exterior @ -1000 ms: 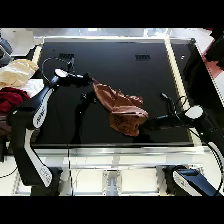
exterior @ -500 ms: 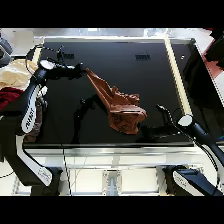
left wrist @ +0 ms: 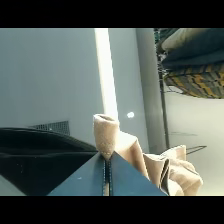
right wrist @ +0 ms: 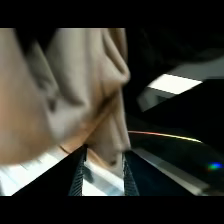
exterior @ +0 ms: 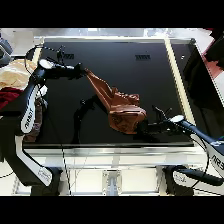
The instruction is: Fold the shirts.
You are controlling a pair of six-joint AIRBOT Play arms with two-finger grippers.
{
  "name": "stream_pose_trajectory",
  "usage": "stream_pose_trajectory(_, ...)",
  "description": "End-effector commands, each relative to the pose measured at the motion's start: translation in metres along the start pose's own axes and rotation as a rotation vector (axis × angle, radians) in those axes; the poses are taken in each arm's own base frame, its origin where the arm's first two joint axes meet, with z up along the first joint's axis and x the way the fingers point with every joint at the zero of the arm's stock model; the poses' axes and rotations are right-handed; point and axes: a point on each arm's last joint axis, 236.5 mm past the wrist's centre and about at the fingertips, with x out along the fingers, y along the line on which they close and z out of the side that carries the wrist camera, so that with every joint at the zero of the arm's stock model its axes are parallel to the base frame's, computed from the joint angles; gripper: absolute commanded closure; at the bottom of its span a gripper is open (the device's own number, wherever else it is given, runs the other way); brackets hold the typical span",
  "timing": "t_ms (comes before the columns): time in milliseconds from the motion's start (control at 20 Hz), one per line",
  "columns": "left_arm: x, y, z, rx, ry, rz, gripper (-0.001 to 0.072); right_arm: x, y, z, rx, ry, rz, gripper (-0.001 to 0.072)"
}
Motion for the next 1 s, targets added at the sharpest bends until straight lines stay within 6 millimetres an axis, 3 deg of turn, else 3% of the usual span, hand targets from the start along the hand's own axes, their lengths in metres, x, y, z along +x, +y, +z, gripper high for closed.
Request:
stream_pose_trajectory(0, -0.001, 0.0, 0.0, 0.001, 0.001, 0.0, 0.0695, 0.005, 0.002, 0.016, 0.005, -0.041, 0.024, 0.0443)
stream_pose_trajectory(50, -0.001, 0.0, 0.0, 0.001, 0.001, 0.0, 0.0695, 0.003, 0.005, 0.021, -0.004, -0.05, 0.027, 0.0449)
stream_pose_trajectory(100, -0.001, 0.0, 0.0, 0.001, 0.0, -0.001, 0.0695, 0.001, 0.009, 0.026, -0.024, -0.055, 0.034, 0.0672)
stream_pose_trajectory(250, -0.022, -0.012, 0.015, 0.026, -0.044, -0.004, 0.0696, -0.015, 0.041, 0.036, -0.127, -0.047, 0.105, 0.0701)
stream_pose_trajectory(300, -0.04, -0.019, 0.026, 0.045, -0.076, 0.0, 0.0696, -0.029, 0.058, 0.039, -0.188, -0.048, 0.128, 0.0701)
stream_pose_trajectory(400, -0.096, -0.025, 0.042, 0.124, -0.118, 0.057, 0.0696, -0.065, 0.089, 0.04, -0.296, -0.06, 0.111, 0.0701)
stream_pose_trajectory(550, -0.196, -0.026, 0.037, 0.223, -0.109, 0.199, 0.0696, -0.149, 0.116, 0.035, -0.406, -0.173, -0.062, 0.0701)
stream_pose_trajectory(700, -0.303, -0.038, 0.034, 0.264, -0.219, 0.375, 0.0696, -0.264, 0.161, 0.022, -0.502, -0.48, -0.254, 0.0702)
stream_pose_trajectory(850, -0.387, -0.092, 0.026, 0.361, -0.401, 0.457, 0.0697, -0.371, 0.229, -0.013, -0.619, -0.85, -0.383, 0.0703)
stream_pose_trajectory(950, -0.427, -0.127, 0.01, 0.442, -0.49, 0.522, 0.0697, -0.419, 0.272, -0.042, -0.709, -0.993, -0.423, 0.0703)
